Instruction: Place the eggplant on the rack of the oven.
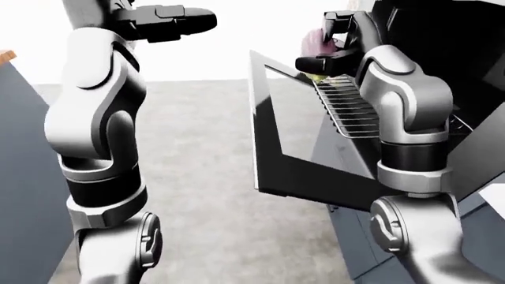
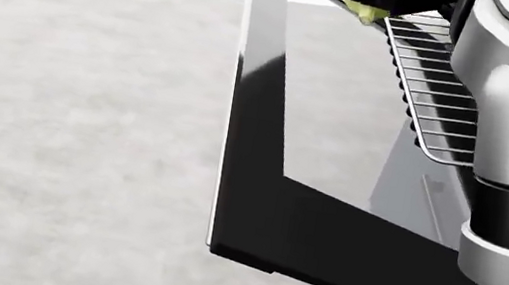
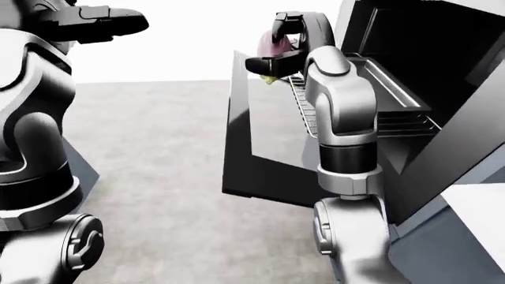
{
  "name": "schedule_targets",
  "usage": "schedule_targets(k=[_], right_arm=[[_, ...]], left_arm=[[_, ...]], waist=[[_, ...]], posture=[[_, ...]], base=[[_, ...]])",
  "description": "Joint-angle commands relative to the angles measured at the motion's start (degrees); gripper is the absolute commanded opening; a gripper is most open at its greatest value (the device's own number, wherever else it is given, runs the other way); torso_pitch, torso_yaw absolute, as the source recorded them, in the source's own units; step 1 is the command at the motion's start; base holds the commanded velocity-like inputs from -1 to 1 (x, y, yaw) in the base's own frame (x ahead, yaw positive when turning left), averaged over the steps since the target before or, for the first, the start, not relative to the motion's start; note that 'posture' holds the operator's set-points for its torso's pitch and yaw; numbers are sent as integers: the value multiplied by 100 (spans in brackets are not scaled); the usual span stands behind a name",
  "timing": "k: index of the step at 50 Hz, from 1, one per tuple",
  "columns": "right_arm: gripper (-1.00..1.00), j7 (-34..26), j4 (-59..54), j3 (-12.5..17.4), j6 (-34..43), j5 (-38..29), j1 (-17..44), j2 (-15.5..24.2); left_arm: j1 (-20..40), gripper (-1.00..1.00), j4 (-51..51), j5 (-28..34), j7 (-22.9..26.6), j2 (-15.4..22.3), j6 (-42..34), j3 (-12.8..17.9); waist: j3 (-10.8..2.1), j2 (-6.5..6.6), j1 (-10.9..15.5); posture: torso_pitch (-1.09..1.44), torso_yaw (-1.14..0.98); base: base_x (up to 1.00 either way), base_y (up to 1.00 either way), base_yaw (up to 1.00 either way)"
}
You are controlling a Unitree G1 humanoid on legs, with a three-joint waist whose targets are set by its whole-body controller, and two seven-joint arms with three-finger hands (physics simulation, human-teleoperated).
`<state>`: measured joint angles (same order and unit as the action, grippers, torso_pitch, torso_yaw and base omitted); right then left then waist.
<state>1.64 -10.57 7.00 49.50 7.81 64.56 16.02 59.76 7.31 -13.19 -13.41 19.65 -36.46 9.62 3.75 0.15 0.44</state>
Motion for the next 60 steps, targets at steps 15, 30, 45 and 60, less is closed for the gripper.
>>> schedule_targets(k=[15, 30, 45, 60], right_arm=[[-100, -23, 365, 46, -20, 36, 179, 89], [-100, 1, 184, 59, -56, 60, 342, 106], [-100, -13, 202, 54, 18, 36, 427, 142], [-100, -6, 274, 45, 11, 15, 372, 122]], left_arm=[[200, 100, 228, 9, 6, 42, 93, 34], [194, 100, 205, -18, 10, 45, 102, 41], [131, 100, 314, -9, -1, 0, 41, 17], [119, 100, 362, -44, -9, 62, -6, 58]], waist=[[-83, -274, -9], [-327, 63, -72], [-212, -2, 8], [-374, -135, 48]], posture=[[0, 0], [0, 0], [0, 0], [0, 0]], base=[[0, 0, 58], [0, -1, 0], [7, -26, 0], [3, -17, 0]])
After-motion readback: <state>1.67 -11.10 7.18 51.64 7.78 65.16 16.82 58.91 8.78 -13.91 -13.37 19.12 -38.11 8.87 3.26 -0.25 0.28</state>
